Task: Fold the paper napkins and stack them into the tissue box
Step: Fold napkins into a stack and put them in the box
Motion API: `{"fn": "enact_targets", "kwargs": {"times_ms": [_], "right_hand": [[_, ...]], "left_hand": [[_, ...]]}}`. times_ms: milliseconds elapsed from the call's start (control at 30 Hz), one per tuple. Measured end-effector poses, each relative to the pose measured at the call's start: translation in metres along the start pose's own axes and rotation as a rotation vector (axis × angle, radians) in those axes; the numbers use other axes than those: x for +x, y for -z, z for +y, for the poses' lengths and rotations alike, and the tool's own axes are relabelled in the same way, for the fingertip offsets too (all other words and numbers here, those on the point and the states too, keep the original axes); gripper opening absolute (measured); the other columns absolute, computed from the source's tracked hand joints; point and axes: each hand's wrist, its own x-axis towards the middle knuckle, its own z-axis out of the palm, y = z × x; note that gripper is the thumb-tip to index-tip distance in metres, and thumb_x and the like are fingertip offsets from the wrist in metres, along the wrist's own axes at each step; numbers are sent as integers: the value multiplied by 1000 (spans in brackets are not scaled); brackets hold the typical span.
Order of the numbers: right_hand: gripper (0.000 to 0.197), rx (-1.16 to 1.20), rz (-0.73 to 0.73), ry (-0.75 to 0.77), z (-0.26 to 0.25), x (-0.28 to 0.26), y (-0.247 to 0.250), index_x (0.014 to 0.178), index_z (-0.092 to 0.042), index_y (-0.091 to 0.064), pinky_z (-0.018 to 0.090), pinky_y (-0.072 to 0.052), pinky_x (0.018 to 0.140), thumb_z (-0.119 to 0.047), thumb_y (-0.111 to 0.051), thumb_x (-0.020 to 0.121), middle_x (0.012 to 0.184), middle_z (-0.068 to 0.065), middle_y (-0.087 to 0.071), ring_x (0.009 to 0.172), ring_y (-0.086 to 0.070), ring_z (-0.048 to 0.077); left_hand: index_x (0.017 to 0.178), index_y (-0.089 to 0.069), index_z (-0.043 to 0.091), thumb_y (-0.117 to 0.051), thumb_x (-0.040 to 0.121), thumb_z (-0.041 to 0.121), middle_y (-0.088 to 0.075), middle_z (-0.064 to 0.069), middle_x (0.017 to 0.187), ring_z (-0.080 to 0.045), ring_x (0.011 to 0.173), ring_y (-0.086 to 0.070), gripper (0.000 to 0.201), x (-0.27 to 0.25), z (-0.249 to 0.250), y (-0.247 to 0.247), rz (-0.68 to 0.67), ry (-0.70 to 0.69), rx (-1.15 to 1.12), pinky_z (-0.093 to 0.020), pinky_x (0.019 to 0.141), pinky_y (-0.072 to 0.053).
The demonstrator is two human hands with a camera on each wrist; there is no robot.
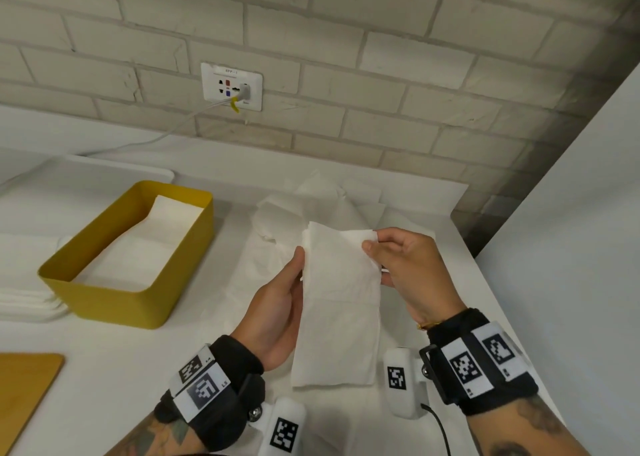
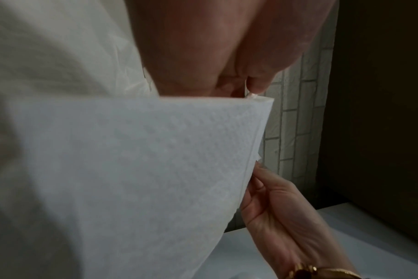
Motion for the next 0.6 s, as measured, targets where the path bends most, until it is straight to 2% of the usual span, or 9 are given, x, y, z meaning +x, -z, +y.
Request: {"fn": "enact_targets", "kwargs": {"times_ms": [100,133,233,333,400,500,567,600], "right_hand": [[7,-42,12,8,0,3,-3,99,-17,-75,60,-58,85,-20,-70,94,93,10,-77,96,-71,38],[7,-49,19,10,-1,3,-4,97,-17,-75,60,-58,84,-21,-70,94,92,10,-77,95,-71,38],[17,-8,17,-8,-2,-2,-9,99,-14,-72,61,-58,86,-29,-74,90,91,11,-77,94,-72,36],[36,80,-76,-86,4,-17,-11,114,-19,-64,52,-60,89,-24,-83,83,98,4,-79,93,-76,23],[47,48,-168,-139,16,-32,-9,118,-20,-59,43,-61,85,-13,-84,79,100,4,-78,93,-76,21],[47,-29,-220,-220,38,-50,3,119,-19,-57,32,-60,74,-7,-82,80,93,9,-77,85,-75,21],[49,-56,-220,-262,45,-55,15,120,-18,-58,36,-62,78,-8,-83,80,91,10,-76,84,-74,23],[52,-77,-211,-257,45,-56,21,121,-20,-58,39,-62,83,-15,-86,78,93,7,-77,88,-74,22]], "left_hand": [[129,-66,19,-30,104,58,-74,-7,123,-21,112,-72,59,0,2,-4,3,-25,43,-35,88,-56],[130,-66,18,-33,104,56,-74,-7,123,-22,114,-71,58,1,2,-5,9,-31,54,-36,90,-54],[132,-65,11,-44,106,42,-75,-8,122,-23,113,-72,45,5,1,-5,42,-40,71,-35,88,-56],[134,-62,9,-43,108,37,-74,-12,122,-28,112,-72,43,10,0,-1,96,-47,42,-40,90,-56],[135,-60,10,-42,108,39,-74,-12,123,-29,113,-71,44,12,2,2,119,-54,31,-44,93,-56],[135,-60,11,-44,107,39,-74,-10,122,-29,114,-71,43,13,7,7,153,-86,40,-47,99,-53],[134,-62,13,-44,107,39,-75,-9,121,-27,113,-71,41,12,9,8,154,-104,60,-46,97,-54],[134,-62,14,-44,107,39,-75,-8,121,-27,113,-71,40,12,10,8,149,-112,75,-45,97,-54]]}}
